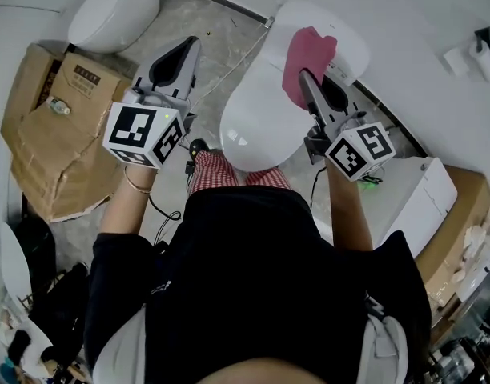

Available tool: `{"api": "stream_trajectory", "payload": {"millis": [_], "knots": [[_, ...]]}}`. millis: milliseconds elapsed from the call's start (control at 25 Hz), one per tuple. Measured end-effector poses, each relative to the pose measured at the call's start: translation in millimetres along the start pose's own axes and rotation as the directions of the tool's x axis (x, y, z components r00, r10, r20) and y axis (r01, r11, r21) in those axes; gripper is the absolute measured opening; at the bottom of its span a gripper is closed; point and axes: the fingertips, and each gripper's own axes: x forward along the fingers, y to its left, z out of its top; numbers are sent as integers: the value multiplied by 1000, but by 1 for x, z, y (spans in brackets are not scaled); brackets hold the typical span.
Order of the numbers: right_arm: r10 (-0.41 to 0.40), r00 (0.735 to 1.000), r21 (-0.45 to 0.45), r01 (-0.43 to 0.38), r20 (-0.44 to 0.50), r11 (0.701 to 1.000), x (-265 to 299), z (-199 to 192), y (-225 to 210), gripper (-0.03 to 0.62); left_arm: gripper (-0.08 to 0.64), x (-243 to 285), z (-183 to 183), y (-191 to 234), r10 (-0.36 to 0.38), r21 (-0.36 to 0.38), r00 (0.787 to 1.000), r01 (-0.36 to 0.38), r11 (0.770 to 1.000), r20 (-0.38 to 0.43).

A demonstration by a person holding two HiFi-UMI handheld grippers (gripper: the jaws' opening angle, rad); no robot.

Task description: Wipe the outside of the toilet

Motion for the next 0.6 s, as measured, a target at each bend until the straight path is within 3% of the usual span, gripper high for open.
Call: {"api": "stream_trajectory", "payload": {"millis": [280,600], "knots": [[-97,995,9,97,20,995,53,-6,16,55,9,3,-3,42,-108,83,994,109,991,-14],[-205,978,16,204,27,979,138,-25,49,55,9,-10,-17,139,-177,69,984,177,982,-6]]}}
